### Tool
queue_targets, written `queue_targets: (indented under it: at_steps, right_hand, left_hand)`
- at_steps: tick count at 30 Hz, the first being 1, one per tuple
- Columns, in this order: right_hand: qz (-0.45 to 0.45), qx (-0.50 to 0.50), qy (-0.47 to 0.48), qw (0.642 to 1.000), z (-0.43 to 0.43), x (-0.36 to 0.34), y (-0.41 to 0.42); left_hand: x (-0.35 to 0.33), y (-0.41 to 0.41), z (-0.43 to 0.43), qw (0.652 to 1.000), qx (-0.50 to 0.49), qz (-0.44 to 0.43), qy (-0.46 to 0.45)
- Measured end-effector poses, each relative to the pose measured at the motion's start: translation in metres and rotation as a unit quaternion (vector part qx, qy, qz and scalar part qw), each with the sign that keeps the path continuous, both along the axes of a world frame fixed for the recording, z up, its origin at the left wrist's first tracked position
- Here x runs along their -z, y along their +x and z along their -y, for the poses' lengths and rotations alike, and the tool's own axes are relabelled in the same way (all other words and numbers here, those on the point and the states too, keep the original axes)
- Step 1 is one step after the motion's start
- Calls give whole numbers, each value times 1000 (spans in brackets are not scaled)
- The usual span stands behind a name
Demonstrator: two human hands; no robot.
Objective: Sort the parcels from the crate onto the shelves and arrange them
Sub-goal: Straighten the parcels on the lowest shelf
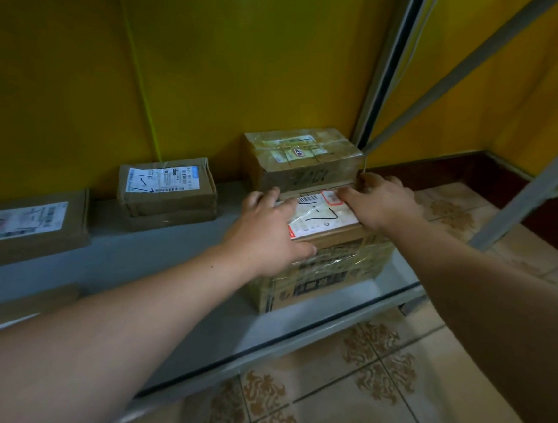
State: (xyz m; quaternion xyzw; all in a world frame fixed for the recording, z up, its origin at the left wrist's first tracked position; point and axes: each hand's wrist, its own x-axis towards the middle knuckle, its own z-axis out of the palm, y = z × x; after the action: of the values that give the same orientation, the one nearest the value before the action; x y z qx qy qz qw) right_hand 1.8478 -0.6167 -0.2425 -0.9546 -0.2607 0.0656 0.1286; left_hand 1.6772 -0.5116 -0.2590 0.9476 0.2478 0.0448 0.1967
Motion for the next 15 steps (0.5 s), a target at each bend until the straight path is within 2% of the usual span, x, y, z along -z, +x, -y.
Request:
queue_targets:
  at_steps: [3,6,15]
  right_hand:
    - [24,-4,16,1000,-2,-3,-4]
    - [3,-16,4,1000,7,1,2]
    - [9,-21,-9,1000,13,-2,-4]
  left_hand:
    - [0,-3,-2,999,6,21,-23]
    - [4,-12,-5,995,2,73,-64]
    - [6,-18,-2,996,18,72,-42]
